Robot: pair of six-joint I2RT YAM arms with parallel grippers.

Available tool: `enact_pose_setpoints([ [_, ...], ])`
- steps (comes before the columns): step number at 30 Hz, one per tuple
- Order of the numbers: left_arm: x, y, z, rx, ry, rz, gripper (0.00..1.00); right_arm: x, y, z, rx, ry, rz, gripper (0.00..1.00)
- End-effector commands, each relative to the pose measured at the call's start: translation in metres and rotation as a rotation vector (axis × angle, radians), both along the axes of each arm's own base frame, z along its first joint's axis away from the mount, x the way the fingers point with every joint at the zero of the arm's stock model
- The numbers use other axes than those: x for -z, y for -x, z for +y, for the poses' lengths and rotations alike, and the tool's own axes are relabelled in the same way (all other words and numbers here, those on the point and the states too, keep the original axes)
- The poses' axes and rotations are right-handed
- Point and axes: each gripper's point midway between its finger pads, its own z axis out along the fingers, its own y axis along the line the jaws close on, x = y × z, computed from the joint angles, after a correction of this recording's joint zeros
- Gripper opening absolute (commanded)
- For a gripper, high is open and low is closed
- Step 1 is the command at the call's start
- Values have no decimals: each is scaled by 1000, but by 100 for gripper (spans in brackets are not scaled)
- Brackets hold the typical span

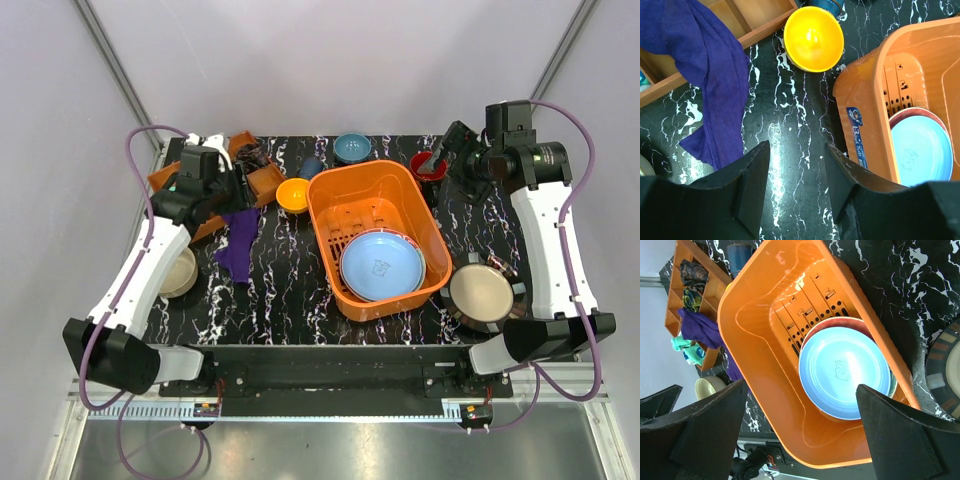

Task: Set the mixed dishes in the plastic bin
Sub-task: Place the plate in the plastic bin, then move the plate to the center of the board.

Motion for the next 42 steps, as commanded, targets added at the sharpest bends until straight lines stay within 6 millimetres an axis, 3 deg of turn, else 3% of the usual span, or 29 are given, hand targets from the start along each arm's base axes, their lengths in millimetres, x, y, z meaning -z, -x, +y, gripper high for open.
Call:
enact_pose_setpoints([
  [1,-21,-13,-10,21,46,-49,50,-18,-4,1,11,-27,-64,100],
  [3,-23,-21,-15,39,49,-47,50,-15,-2,-3,29,-21,-59,100],
  [4,-35,-25,-18,50,56,-74,50,-15,0,-4,36,-26,-56,100],
  [7,-45,-36,-28,85,39,-98,50,-8,3,-7,57,-31,-35,100],
  [9,-42,-41,-43,123,22,-86,51,-8,4,-10,68,-32,-38,100],
  [10,-51,-44,-49,145,10,-103,51,-8,4,-11,71,-32,-38,100],
  [12,-44,-47,-74,207,-19,-84,52,-8,4,-16,87,-25,-40,100],
  [13,-54,-48,-84,234,-30,-100,52,-6,5,-18,93,-22,-35,100],
  [16,-54,-45,-124,325,-42,-97,54,1,7,-28,137,-27,-14,100],
  [20,-43,-34,-175,442,-37,-70,55,12,18,-41,212,-54,24,100],
  [21,-47,-33,-183,460,-26,-78,55,15,19,-41,221,-61,33,100],
  [26,-32,-22,-225,547,-25,-39,56,34,33,-67,328,-66,101,100],
  [33,-32,-10,-252,615,3,-25,56,52,49,-89,434,-89,167,100],
  [42,-45,2,-285,674,92,-1,57,99,80,-116,573,-83,293,100],
])
